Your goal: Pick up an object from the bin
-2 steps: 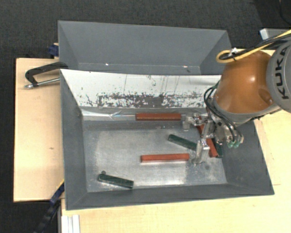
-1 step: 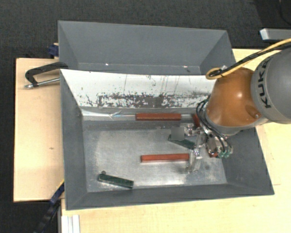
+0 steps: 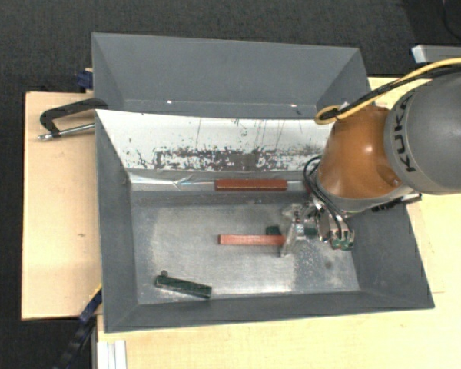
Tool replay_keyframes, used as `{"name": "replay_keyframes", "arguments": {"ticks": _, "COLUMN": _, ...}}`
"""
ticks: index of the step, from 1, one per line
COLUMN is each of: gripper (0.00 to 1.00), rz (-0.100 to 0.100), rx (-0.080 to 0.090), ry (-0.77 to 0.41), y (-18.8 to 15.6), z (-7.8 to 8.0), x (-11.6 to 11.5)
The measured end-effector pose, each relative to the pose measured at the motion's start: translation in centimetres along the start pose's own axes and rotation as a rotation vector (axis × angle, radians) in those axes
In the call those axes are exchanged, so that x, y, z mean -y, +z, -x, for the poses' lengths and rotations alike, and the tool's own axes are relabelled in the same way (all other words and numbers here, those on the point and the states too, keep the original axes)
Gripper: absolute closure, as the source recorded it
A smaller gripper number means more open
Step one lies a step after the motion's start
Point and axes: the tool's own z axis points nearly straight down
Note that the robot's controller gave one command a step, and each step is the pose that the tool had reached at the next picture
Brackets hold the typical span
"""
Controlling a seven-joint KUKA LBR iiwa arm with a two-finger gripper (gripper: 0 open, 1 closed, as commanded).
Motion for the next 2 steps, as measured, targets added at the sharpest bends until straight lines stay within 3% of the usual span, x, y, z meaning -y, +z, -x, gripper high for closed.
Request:
{"name": "replay_keyframes", "arguments": {"ticks": 1, "gripper": 1.00, "rz": 0.000, "rx": 0.000, "ry": -0.001, "y": 0.0, "z": 0.0, "x": 0.0}}
{"name": "replay_keyframes", "arguments": {"ticks": 2, "gripper": 1.00, "rz": 0.001, "rx": 0.003, "ry": 0.031, "y": -17.3, "z": 3.6, "x": -1.4}}
